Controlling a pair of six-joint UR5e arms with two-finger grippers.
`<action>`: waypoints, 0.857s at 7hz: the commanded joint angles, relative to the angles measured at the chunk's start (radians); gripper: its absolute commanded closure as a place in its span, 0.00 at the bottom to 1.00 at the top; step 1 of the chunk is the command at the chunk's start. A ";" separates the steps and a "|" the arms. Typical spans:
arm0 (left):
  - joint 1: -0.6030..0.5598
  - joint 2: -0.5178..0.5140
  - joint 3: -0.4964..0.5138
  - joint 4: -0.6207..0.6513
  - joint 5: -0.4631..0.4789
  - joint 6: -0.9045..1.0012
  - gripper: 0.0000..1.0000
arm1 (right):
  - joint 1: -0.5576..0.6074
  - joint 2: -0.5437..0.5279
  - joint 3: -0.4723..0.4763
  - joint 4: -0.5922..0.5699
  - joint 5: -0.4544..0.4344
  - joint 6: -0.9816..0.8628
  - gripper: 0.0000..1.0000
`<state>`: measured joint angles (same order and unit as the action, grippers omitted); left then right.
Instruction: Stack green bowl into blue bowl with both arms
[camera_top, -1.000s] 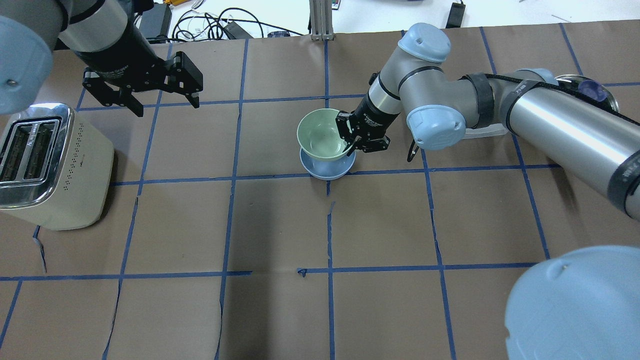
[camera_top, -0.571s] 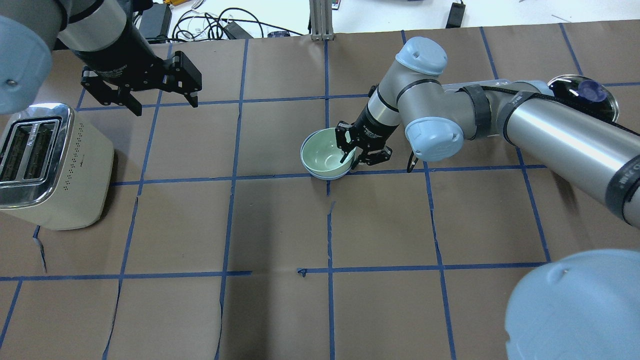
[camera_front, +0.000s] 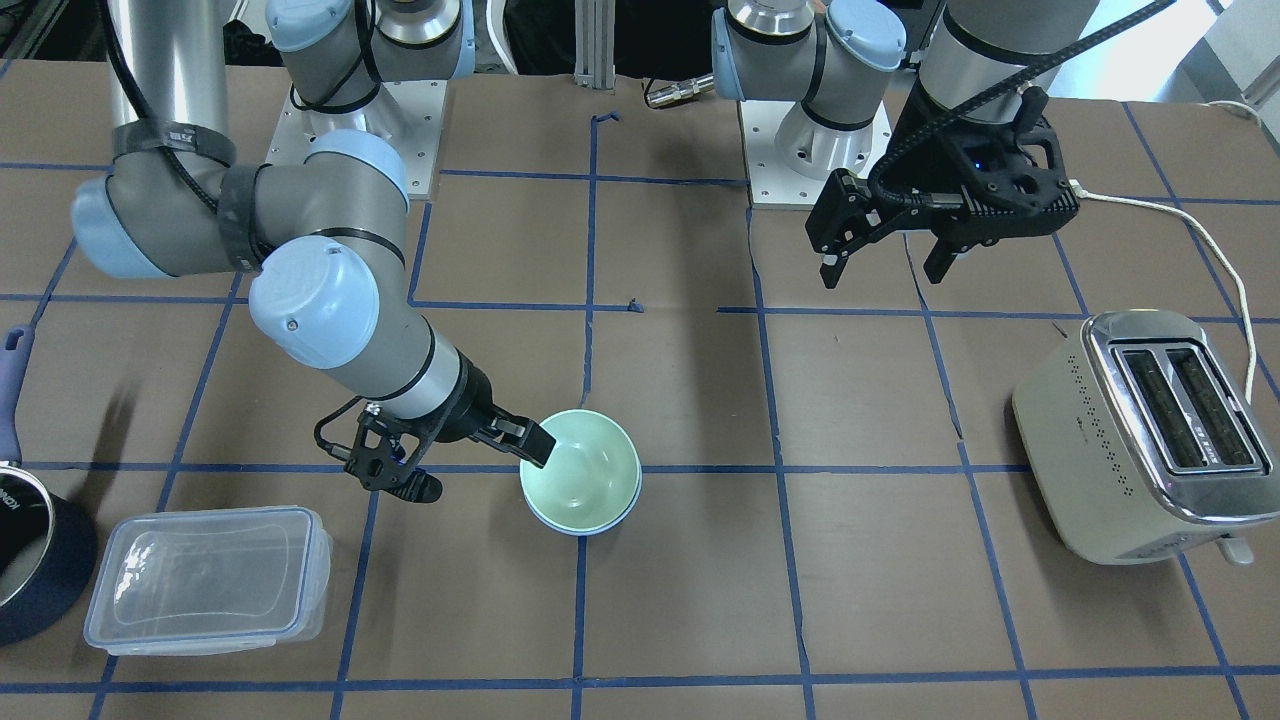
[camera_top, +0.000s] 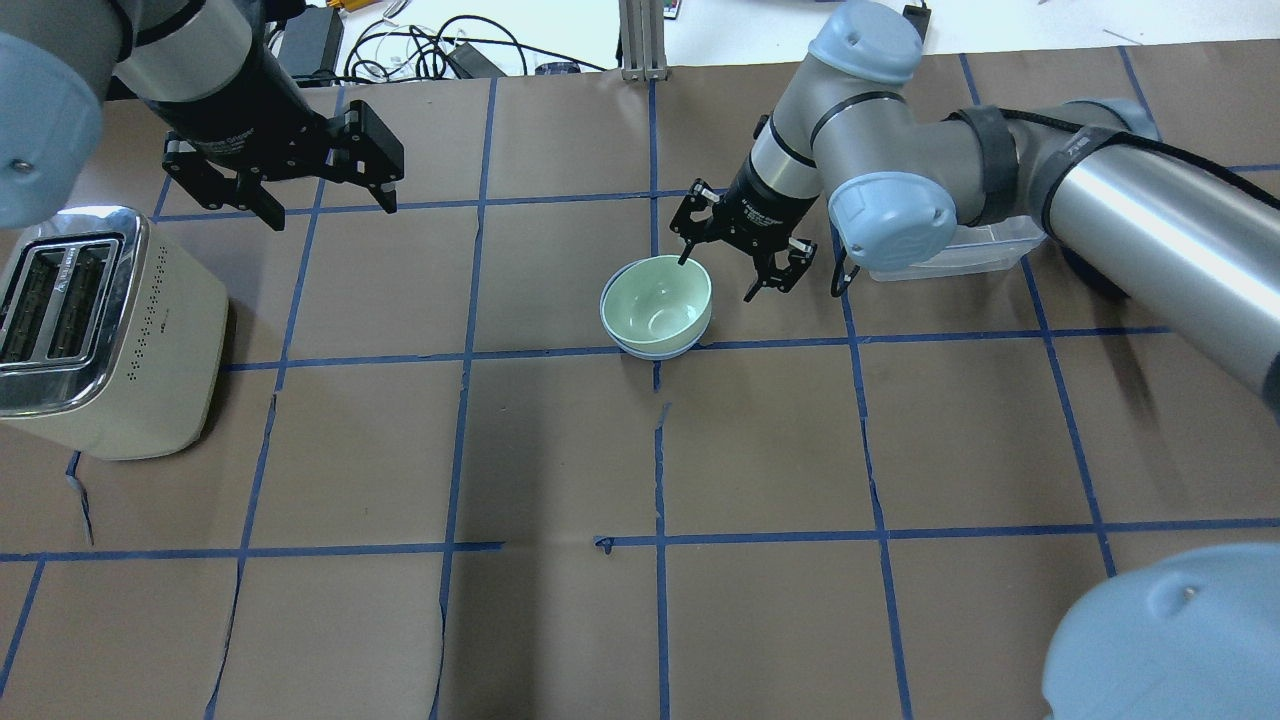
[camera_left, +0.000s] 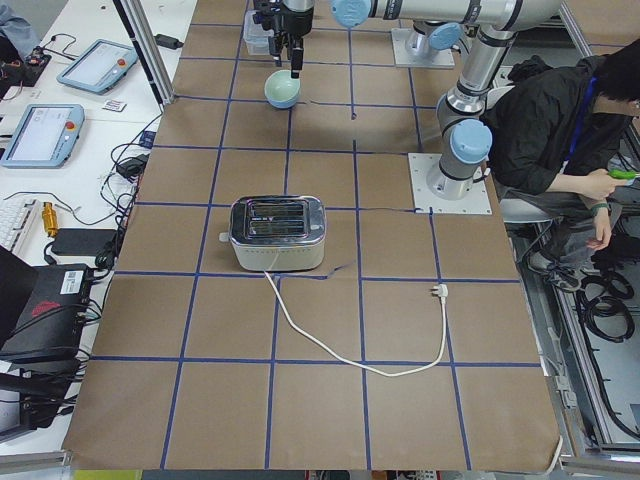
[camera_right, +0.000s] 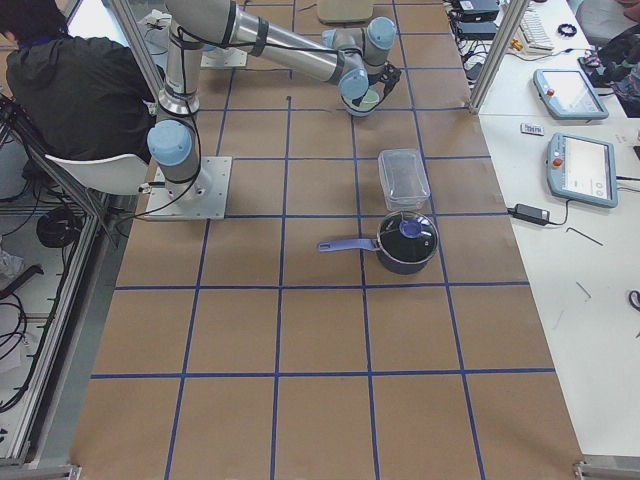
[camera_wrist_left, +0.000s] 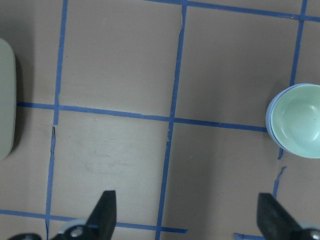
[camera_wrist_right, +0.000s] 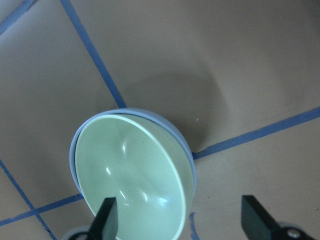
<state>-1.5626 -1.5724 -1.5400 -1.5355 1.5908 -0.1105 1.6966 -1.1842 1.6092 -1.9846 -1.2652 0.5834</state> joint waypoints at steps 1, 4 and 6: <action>0.000 0.000 0.000 0.000 0.000 0.000 0.00 | -0.012 -0.034 -0.112 0.157 -0.136 -0.174 0.00; 0.000 0.000 -0.002 -0.002 0.000 0.000 0.00 | -0.138 -0.246 -0.110 0.397 -0.253 -0.418 0.00; 0.001 0.000 0.000 -0.002 -0.002 0.000 0.00 | -0.149 -0.281 -0.109 0.415 -0.324 -0.461 0.00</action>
<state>-1.5629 -1.5723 -1.5413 -1.5369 1.5903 -0.1111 1.5582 -1.4411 1.4993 -1.5907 -1.5578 0.1529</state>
